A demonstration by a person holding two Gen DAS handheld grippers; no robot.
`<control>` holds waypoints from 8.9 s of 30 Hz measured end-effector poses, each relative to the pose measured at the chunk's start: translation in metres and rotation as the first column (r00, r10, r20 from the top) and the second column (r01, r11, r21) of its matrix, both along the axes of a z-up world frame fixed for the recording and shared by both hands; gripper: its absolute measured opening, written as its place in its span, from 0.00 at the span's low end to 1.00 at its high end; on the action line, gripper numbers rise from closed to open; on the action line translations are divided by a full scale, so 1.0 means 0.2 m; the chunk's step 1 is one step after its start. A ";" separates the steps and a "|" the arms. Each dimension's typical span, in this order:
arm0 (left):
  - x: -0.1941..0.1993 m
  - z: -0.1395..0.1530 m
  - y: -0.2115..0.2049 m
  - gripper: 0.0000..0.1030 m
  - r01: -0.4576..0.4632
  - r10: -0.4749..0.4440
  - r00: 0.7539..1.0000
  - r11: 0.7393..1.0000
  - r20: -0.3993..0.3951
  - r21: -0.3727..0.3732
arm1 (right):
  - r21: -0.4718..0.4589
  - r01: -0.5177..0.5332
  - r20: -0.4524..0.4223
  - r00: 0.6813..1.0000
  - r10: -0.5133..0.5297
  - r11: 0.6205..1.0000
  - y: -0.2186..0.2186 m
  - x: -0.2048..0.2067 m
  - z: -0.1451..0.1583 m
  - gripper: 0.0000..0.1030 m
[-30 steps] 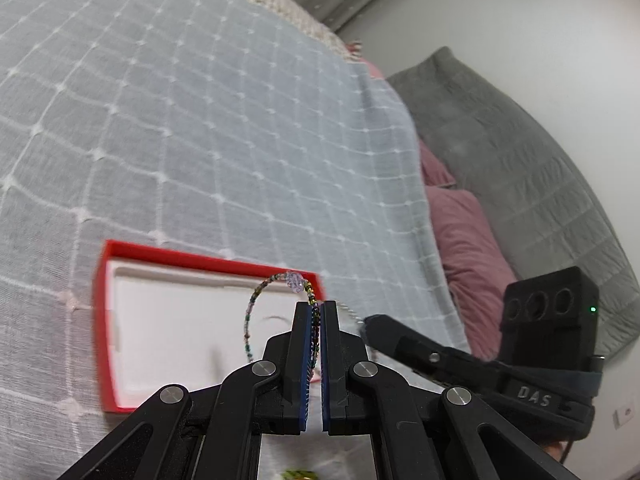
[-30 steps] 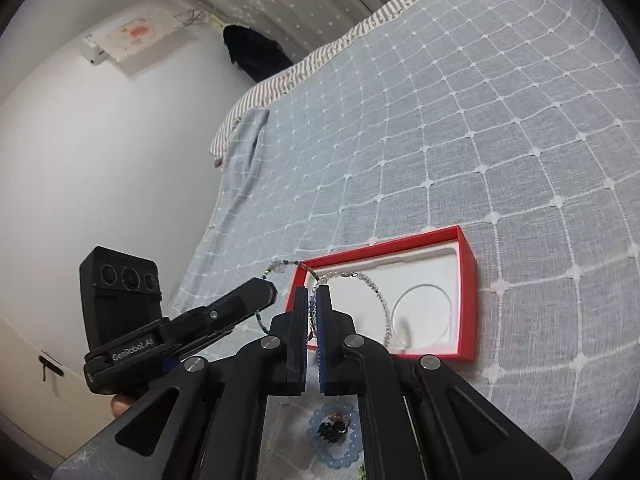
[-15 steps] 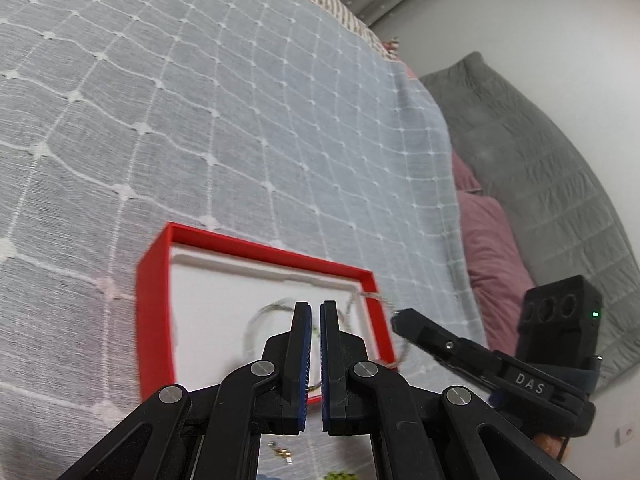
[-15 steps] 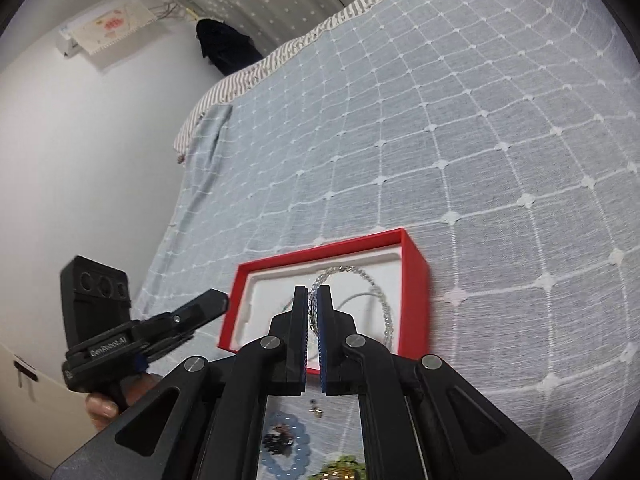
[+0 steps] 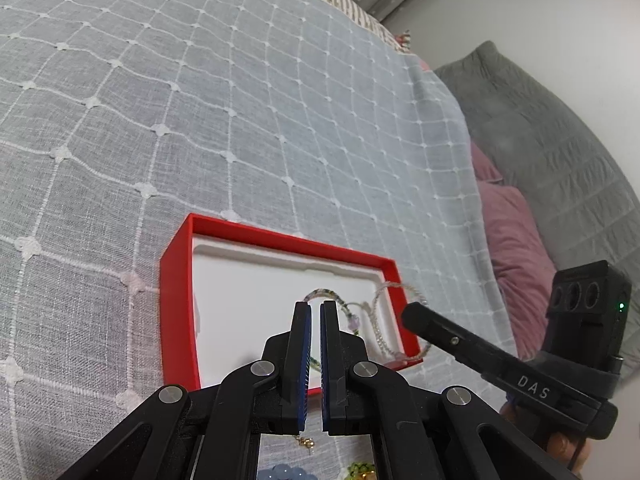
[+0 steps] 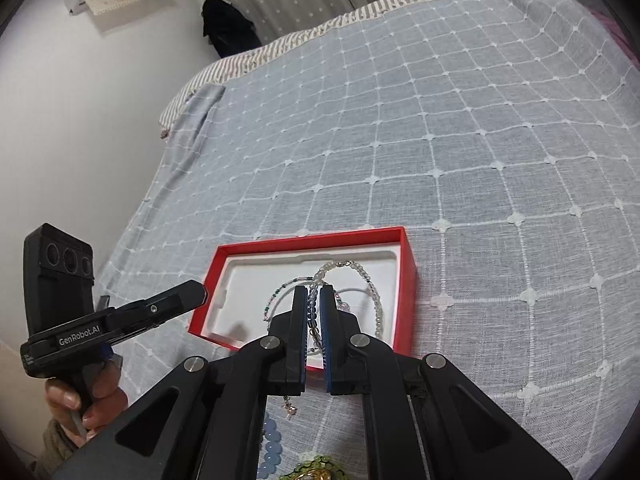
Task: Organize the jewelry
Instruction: 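Open both tools to drop the bracelets into the red box, then grasp the light-blue bead bracelet with the left tool while the right tool grasps the green beaded bracelet, then lift and carry both bracelets over the red box with both tools, then open both tools to release the bracelets into the red box, then grasp the black hair clip with the left tool while the right tool grasps a gold ring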
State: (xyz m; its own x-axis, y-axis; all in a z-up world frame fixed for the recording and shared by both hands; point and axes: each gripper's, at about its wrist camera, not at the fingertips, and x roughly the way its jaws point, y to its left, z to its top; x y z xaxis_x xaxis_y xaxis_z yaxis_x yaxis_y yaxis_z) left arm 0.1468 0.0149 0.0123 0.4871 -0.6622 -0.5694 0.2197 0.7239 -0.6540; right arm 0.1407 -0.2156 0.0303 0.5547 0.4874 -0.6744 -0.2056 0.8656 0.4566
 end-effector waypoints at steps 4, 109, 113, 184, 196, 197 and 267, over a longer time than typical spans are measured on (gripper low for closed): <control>-0.01 0.01 -0.01 0.00 0.005 -0.005 1.000 1.000 0.005 0.007 | 0.021 -0.046 0.005 0.999 0.045 0.999 0.03 -0.01 0.02 0.09; -0.53 0.07 -0.13 0.08 0.029 -0.037 0.999 0.947 0.017 0.319 | -0.067 -0.161 -0.059 0.986 0.157 0.985 0.06 -0.57 0.02 0.05; -0.53 0.08 -0.13 0.08 0.026 -0.036 0.999 0.946 0.024 0.323 | -0.069 -0.152 -0.061 0.987 0.148 0.986 0.06 -0.57 0.01 0.05; 0.03 0.08 0.05 0.08 -0.054 0.052 0.998 0.998 0.035 0.038 | 0.065 -0.079 0.047 0.996 0.076 0.995 0.05 -0.03 0.17 0.05; 0.01 0.00 -0.07 0.09 -0.047 0.029 0.997 0.956 0.066 0.290 | 0.052 -0.070 -0.016 0.997 0.071 0.996 0.03 0.04 0.04 0.06; 0.01 0.00 -0.07 0.09 -0.050 0.031 0.997 0.954 0.070 0.297 | 0.049 -0.069 -0.012 0.997 0.070 0.996 0.03 0.04 0.04 0.06; -0.55 -0.15 -0.22 0.59 0.067 -0.067 0.998 0.795 -0.022 0.603 | -0.174 -0.121 -0.214 0.973 0.082 0.977 0.12 -0.51 -0.19 0.29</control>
